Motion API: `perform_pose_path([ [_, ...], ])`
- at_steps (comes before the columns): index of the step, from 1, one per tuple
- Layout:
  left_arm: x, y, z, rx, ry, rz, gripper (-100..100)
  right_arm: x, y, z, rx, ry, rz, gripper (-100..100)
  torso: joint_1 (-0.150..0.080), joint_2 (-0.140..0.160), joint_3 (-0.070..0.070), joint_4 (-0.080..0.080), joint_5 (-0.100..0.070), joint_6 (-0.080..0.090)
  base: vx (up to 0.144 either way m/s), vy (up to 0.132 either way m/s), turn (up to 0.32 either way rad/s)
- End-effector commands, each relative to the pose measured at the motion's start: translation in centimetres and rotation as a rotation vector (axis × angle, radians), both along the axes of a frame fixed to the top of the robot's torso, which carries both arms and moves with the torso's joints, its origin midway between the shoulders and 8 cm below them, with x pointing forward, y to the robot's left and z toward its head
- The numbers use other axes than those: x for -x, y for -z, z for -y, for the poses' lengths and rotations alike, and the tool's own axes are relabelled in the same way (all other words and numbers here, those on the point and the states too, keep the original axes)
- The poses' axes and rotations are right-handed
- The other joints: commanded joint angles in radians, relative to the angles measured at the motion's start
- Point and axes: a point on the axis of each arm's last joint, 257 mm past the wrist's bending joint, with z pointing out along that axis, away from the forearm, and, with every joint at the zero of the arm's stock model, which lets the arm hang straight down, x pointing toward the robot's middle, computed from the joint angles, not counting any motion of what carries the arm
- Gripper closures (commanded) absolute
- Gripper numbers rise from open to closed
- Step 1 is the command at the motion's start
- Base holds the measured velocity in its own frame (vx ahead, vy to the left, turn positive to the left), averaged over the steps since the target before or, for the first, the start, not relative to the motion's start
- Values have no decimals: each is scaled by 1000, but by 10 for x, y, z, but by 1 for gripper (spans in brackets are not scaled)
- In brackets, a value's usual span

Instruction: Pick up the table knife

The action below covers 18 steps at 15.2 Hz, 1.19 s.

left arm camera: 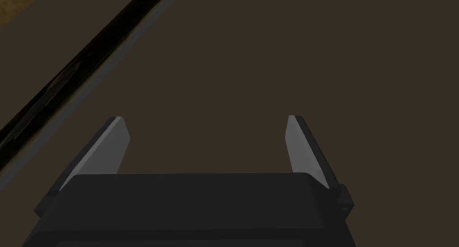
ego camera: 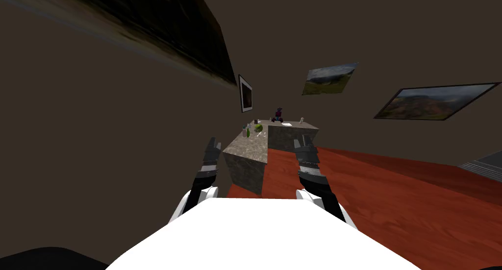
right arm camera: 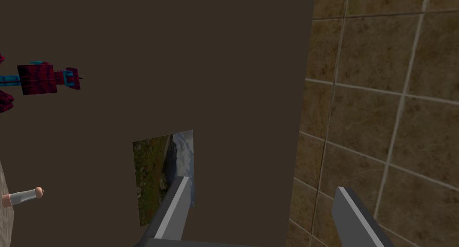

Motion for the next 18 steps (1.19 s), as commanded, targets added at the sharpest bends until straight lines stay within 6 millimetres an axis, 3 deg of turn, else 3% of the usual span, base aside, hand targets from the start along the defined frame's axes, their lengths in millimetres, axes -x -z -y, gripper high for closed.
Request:
perform_pose_path([
  [1, -2, 5, 4, -33, 20, -15, -100, 0, 0, 0, 0, 0, 0, 0, 0, 0, 0, 0, 0, 0, -1, -8, -40],
  [5, -5, 15, 9, -82, 52, -46, -100, 0, 0, 0, 0, 0, 0, 0, -1, 0, 0, 0, 0, 0, -1, -26, -65],
  [18, -25, 87, 17, -287, 171, -245, -100, 0, 0, 0, 0, 0, 0, 0, -4, 0, 0, 0, -1, 1, -2, -51, -116],
])
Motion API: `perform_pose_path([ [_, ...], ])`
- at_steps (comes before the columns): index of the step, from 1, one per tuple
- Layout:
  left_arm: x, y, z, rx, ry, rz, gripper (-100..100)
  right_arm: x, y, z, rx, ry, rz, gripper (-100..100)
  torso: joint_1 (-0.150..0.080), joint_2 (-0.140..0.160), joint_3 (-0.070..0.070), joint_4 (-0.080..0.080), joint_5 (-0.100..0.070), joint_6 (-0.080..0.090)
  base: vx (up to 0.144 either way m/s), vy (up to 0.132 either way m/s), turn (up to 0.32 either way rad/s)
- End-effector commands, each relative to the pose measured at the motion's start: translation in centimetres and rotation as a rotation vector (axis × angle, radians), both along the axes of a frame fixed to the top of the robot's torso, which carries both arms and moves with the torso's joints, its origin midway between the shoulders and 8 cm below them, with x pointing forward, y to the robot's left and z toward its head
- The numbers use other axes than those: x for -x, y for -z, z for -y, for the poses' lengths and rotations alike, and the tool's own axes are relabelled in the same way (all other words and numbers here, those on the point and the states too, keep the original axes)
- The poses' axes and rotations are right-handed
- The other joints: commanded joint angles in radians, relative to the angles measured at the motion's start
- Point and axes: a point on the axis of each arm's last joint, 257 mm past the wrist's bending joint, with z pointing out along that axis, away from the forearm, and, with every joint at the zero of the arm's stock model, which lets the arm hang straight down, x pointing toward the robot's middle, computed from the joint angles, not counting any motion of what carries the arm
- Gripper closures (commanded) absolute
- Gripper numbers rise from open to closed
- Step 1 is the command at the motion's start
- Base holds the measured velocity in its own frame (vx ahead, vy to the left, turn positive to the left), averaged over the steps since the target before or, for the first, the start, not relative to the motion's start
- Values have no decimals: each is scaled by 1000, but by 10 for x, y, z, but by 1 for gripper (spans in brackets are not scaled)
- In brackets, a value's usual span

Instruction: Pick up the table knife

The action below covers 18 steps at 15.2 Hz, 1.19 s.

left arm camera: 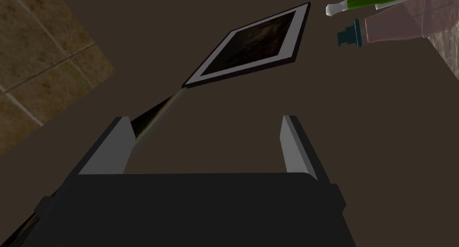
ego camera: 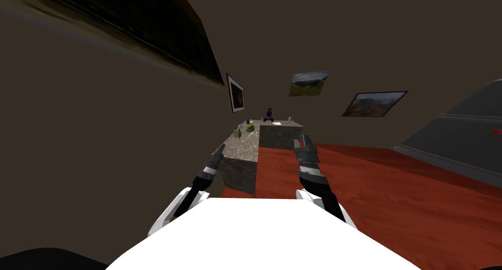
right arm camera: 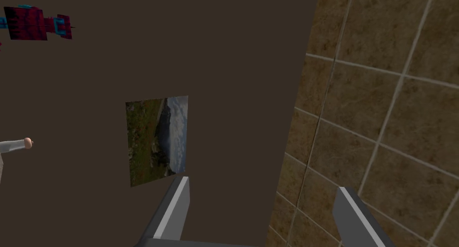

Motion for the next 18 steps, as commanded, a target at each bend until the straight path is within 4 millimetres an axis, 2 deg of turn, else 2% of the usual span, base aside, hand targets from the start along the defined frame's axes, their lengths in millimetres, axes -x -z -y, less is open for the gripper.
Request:
perform_pose_path([
  [1, -4, 19, -3, -37, 14, -50, -100, 0, 0, 0, 0, 0, 0, 0, 0, 0, 0, 0, 0, 0, 8, -65, -145],
  [2, -3, 20, -3, -53, 21, -52, -100, 0, 0, 0, 0, 0, 0, 0, 0, 0, 0, 0, 0, 0, 8, -64, -115],
  [3, -6, 34, -6, -72, 25, -88, -100, 0, 0, 0, 0, 0, 0, 0, 0, -1, 0, 0, 0, 0, 6, -70, -158],
  [4, -6, 35, -6, -89, 32, -91, -100, 0, 0, 0, 0, 0, 0, 0, -1, -1, 0, 0, 0, 0, 5, -68, -139],
  [5, -8, 49, -10, -107, 34, -128, -100, 0, 0, 0, 0, 0, 0, 0, -1, -1, 0, 0, 0, 0, 8, -83, -210],
  [6, -8, 50, -11, -127, 42, -131, -100, 0, 0, 0, 0, 0, 0, 0, -1, -1, 0, 0, 0, 1, 6, -79, -171],
  [7, -10, 65, -16, -147, 42, -169, -100, 0, 0, 0, 0, 0, 0, 0, -1, -1, 0, 0, 0, 0, 5, -80, -163],
  [8, -9, 65, -17, -165, 49, -172, -100, 0, 0, 0, 0, 0, 0, 0, -1, 0, 0, 0, 0, 0, 6, -68, -136],
  [9, -11, 80, -23, -184, 47, -211, -100, 0, 0, 0, 0, 0, 0, 0, -1, 0, 0, 0, 0, 0, 5, -72, -209],
  [11, -10, 81, -24, -205, 54, -214, -100, 0, 0, 0, 0, 0, 0, 0, -1, 0, 0, 0, 0, 0, 11, -65, -102],
  [12, -12, 96, -32, -235, 54, -256, -100, 0, 0, 0, 0, 0, 0, 0, 0, 0, 0, 0, 0, 0, 6, -65, -118],
  [13, -11, 96, -33, -245, 57, -257, -100, 0, 0, 0, 0, 0, 0, 0, -1, 0, 0, 0, 0, 0, 4, -65, -157],
  [14, -12, 111, -43, -273, 54, -298, -100, 0, 0, 0, 0, 0, 0, 0, 0, 0, 0, 0, 0, 0, 10, -70, -224],
  [15, -12, 111, -44, -287, 58, -300, -100, 0, 0, 0, 0, 0, 0, 0, -1, 0, 0, 0, 0, 0, 13, -72, -169],
  [16, -12, 126, -54, -309, 51, -341, -100, 0, 0, 0, 0, 0, 0, 0, -1, 0, 0, 0, 0, 0, 21, -78, -180],
  [17, -12, 126, -56, -328, 56, -344, -100, 0, 0, 0, 0, 0, 0, 0, -1, -1, -1, 0, 0, 0, 18, -81, -175],
  [18, -11, 141, -67, -352, 47, -385, -100, 0, 0, 0, 0, 0, 0, 0, -1, -1, -1, 0, 0, 0, 15, -89, -207],
])
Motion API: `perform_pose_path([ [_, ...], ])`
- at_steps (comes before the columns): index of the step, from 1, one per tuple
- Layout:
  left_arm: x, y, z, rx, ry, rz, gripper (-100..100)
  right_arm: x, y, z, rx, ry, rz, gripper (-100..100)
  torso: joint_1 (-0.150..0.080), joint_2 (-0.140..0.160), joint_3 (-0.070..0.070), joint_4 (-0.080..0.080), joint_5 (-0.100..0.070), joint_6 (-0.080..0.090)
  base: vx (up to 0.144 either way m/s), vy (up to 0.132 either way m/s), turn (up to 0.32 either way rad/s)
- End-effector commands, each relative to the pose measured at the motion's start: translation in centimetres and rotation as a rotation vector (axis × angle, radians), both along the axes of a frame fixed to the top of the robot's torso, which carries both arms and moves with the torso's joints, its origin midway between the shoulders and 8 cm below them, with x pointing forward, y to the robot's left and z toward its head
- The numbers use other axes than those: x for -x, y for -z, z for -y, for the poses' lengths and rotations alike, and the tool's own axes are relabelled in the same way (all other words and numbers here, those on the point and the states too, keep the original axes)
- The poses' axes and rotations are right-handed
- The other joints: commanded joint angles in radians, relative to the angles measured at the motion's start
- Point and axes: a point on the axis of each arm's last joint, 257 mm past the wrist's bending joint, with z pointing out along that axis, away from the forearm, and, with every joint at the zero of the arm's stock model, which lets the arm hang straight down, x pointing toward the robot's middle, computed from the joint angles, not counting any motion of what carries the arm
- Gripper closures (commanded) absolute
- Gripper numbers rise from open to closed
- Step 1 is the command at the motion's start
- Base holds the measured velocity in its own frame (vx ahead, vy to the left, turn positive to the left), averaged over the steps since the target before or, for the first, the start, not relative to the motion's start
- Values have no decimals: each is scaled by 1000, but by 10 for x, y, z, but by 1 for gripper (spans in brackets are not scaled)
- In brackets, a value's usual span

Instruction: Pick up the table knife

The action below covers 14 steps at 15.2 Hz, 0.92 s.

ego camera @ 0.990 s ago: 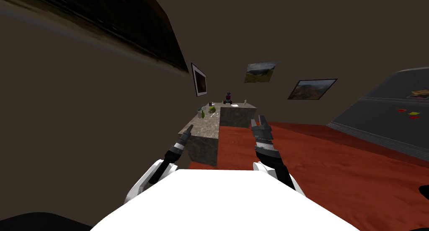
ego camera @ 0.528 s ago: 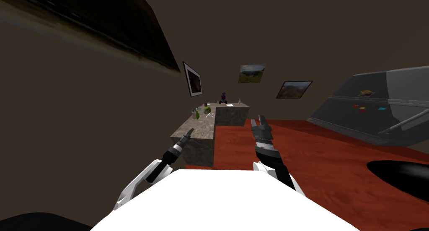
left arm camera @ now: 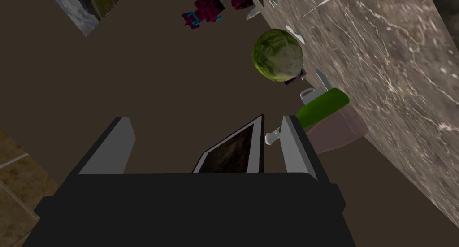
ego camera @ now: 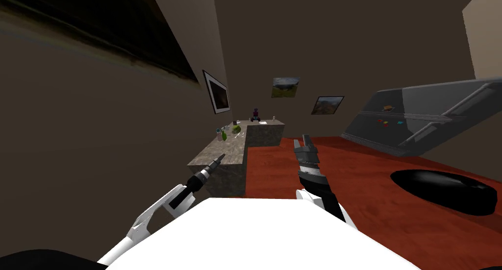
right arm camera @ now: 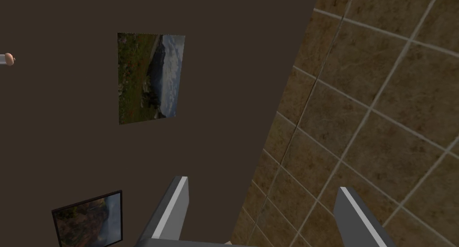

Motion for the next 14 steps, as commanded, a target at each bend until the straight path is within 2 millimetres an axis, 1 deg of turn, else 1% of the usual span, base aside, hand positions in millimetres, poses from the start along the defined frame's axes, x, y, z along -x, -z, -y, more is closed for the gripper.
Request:
perform_pose_path([
  [1, 3, 11, -11, -45, 0, -38, -100, 0, 0, 0, 0, 0, 0, 0, 0, 0, 0, 0, 0, 0, 11, -84, -172],
  [2, 4, 26, -23, -71, -13, -76, -100, 0, 0, 0, 0, 0, 0, 0, 0, 0, 0, 0, 0, -1, 23, -94, -217],
  [4, 4, 25, -26, -90, -6, -79, -100, 0, 0, 0, 0, 0, 0, 0, -1, 0, 0, 0, 0, 0, 25, -73, -109],
  [5, 6, 38, -41, -126, -17, -119, -100, 0, 0, 0, 0, 0, 0, 0, 1, 0, 0, 0, 0, -1, 17, -55, -139],
  [6, 6, 37, -43, -135, -13, -120, -100, 0, 0, 0, 0, 0, 0, 0, 1, 0, 0, 0, 0, 0, 20, -58, -188],
  [7, 8, 50, -57, -163, -29, -158, -100, 0, 0, 0, 0, 0, 0, 0, 1, 0, 0, 0, 0, 0, 15, -85, -229],
  [9, 8, 49, -60, -180, -23, -160, -100, 0, 0, 0, 0, 0, 0, 0, 0, 1, 0, 0, 0, -1, 12, -66, -102],
  [10, 10, 60, -78, -219, -37, -198, -100, 0, 0, 0, 0, 0, 0, 0, 1, 1, 1, 0, 0, -1, 18, -59, -129],
  [11, 10, 60, -79, -226, -35, -199, -100, 0, 0, 0, 0, 0, 0, 0, 1, 1, 1, 0, 0, 0, 22, -62, -160],
  [12, 13, 70, -97, -264, -51, -236, -100, 0, 0, 0, 0, 0, 0, 0, 1, 1, 0, 0, 0, 0, 28, -83, -238],
  [13, 13, 69, -98, -270, -49, -237, -100, 0, 0, 0, 0, 0, 0, 0, 0, 0, 0, 0, 0, 0, 32, -81, -195],
  [14, 17, 78, -117, -309, -66, -274, -100, 0, 0, 0, 0, 0, 0, 0, 0, 0, 0, 0, 0, 0, 38, -85, -207],
])
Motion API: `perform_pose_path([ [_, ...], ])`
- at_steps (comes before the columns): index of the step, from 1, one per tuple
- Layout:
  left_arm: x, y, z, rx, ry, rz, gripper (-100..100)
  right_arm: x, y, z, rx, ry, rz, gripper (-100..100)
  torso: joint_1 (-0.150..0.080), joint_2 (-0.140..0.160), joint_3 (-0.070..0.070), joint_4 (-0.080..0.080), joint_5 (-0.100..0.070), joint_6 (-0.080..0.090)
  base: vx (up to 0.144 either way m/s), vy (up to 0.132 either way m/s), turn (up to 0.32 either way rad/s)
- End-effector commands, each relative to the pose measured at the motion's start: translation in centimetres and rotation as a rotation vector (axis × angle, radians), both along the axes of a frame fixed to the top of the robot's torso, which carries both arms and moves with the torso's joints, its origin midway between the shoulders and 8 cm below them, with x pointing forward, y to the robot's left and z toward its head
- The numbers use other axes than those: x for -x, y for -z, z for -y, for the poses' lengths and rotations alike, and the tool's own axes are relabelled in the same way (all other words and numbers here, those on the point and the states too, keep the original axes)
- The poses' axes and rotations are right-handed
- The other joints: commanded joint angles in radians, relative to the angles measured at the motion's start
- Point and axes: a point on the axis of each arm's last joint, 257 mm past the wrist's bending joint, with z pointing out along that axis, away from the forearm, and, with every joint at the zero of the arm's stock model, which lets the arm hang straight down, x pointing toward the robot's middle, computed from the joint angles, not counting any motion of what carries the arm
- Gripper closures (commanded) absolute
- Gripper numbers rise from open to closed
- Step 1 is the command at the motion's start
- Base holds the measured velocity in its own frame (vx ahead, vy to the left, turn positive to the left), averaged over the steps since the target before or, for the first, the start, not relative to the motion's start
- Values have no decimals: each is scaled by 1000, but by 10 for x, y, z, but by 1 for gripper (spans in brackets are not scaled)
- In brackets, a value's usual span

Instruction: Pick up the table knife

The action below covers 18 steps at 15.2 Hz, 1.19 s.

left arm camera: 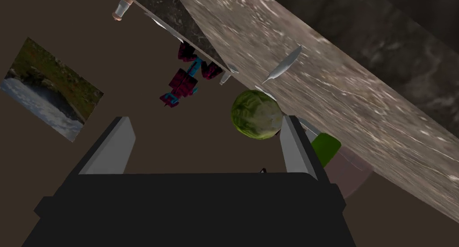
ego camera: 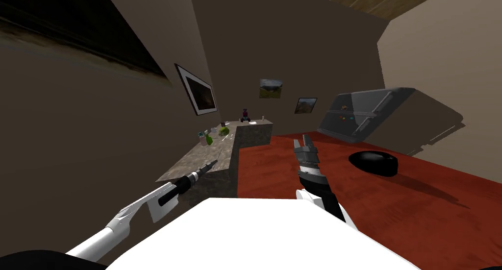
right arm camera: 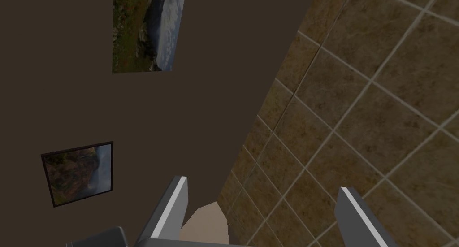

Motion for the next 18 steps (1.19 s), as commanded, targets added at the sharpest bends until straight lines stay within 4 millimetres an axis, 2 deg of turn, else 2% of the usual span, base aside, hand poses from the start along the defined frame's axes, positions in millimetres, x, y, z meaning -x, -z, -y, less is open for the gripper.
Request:
perform_pose_path([
  [1, 9, 18, -33, -70, -35, -65, -100, 0, 0, 0, 0, 0, 0, 0, 0, 0, 0, 0, 0, 0, 52, -112, -307],
  [3, 9, 16, -37, -85, -31, -67, -100, 0, 0, 0, 0, 0, 0, 0, -2, -1, -1, 0, 0, 0, 41, -85, -124],
  [4, 14, 23, -57, -126, -49, -101, -100, 0, 0, 0, 0, 0, 0, 0, 0, 0, 0, 0, 0, -1, 32, -58, -130],
  [5, 13, 22, -57, -129, -48, -101, -100, 0, 0, 0, 0, 0, 0, 0, 1, 0, 0, 0, 0, -1, 26, -55, -149],
  [6, 19, 29, -76, -161, -69, -133, -100, 0, 0, 0, 0, 0, 0, 0, 1, 1, 0, 0, 0, -1, 24, -66, -210],
  [7, 19, 27, -78, -172, -66, -134, -100, 0, 0, 0, 0, 0, 0, 0, 1, 1, 1, 0, 0, 0, 23, -62, -164],
  [8, 24, 31, -98, -211, -85, -165, -100, 0, 0, 0, 0, 0, 0, 0, 1, 1, 1, 0, 0, 0, 24, -67, -171],
  [9, 24, 31, -99, -213, -84, -165, -100, 0, 0, 0, 0, 0, 0, 0, 1, 1, 1, 0, 0, 0, 32, -61, -154],
  [10, 31, 34, -119, -253, -103, -196, -100, 0, 0, 0, 0, 0, 0, 0, 1, 1, 1, 0, 0, -1, 33, -68, -203],
  [11, 31, 34, -119, -253, -103, -196, -100, 0, 0, 0, 0, 0, 0, 0, 1, 1, 0, 0, 0, 0, 32, -71, -157],
  [13, 45, 40, -156, -322, -142, -254, -100, 0, 0, 0, 0, 0, 0, 0, 0, 0, 0, 0, 0, 0, 50, -84, -216],
  [14, 45, 39, -157, -326, -141, -254, -100, 0, 0, 0, 0, 0, 0, 0, -1, 0, 0, 0, 0, 0, 43, -81, -172],
  [18, 78, 44, -220, -442, -210, -358, -100, 0, 0, 0, 0, 0, 0, 0, -1, 0, 0, 0, 0, 0, 48, -81, -223],
])
